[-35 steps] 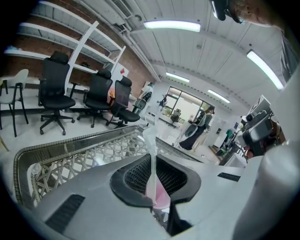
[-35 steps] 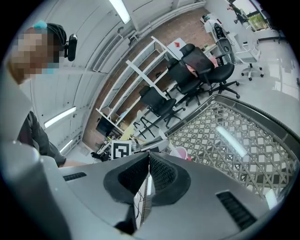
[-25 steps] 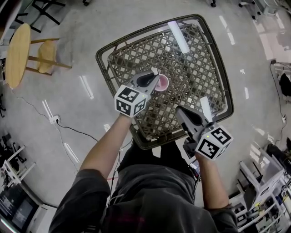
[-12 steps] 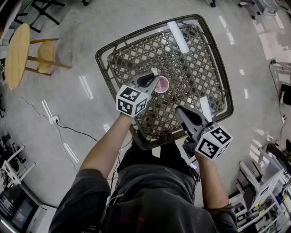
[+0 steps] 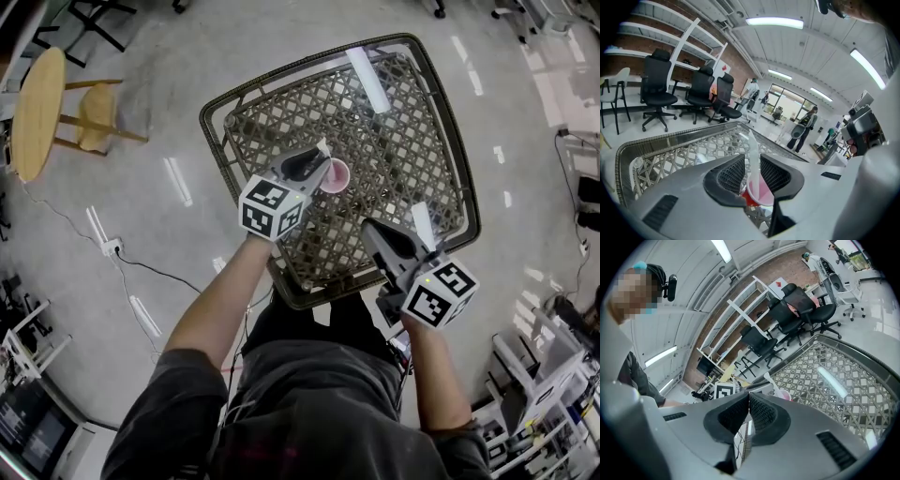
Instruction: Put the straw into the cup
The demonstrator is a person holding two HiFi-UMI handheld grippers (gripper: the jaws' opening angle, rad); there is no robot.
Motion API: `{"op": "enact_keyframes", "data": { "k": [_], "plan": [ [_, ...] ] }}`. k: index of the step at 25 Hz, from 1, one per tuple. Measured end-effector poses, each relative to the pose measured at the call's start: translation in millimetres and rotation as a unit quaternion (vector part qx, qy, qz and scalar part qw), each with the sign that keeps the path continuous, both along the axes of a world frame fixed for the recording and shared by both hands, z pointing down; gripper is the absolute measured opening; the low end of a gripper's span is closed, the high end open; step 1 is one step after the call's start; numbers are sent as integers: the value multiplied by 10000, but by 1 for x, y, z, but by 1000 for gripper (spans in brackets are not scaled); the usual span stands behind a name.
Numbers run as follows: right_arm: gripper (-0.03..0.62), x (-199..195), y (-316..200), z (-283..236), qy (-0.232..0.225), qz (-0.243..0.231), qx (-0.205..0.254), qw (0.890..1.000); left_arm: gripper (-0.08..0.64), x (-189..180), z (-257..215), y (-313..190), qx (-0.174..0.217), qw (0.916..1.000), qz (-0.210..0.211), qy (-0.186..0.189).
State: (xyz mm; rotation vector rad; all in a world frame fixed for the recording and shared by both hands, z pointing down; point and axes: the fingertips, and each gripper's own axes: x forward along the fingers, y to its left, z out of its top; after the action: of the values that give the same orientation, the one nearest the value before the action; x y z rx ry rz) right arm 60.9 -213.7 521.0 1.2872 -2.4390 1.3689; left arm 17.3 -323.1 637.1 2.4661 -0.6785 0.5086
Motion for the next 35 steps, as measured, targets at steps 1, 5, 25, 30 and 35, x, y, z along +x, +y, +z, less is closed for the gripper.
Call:
{"op": "enact_keyframes", "data": {
  "k": [1,5,25,30,35],
  "plan": [
    [15,0,0,0,2,0,4,10000,98,-1,0,0,1,10000,-8,4],
    [15,-1,1,-2,-17,13,31,10000,98,-4,-4,2,31,10000,-34,4],
    [15,-15,-16,-59,-50,-102,733,9972,81,-31,-116,13,717,9971,-109,216],
    [15,-10,-12,-75,-46,-92,891,9960,49,-35,-149,30,914,9953,-130,292],
    [15,-15,-10,-86,-5,-161,1025,9946,21,-42,-175,41,1095,9933,-73,362]
  ]
}}
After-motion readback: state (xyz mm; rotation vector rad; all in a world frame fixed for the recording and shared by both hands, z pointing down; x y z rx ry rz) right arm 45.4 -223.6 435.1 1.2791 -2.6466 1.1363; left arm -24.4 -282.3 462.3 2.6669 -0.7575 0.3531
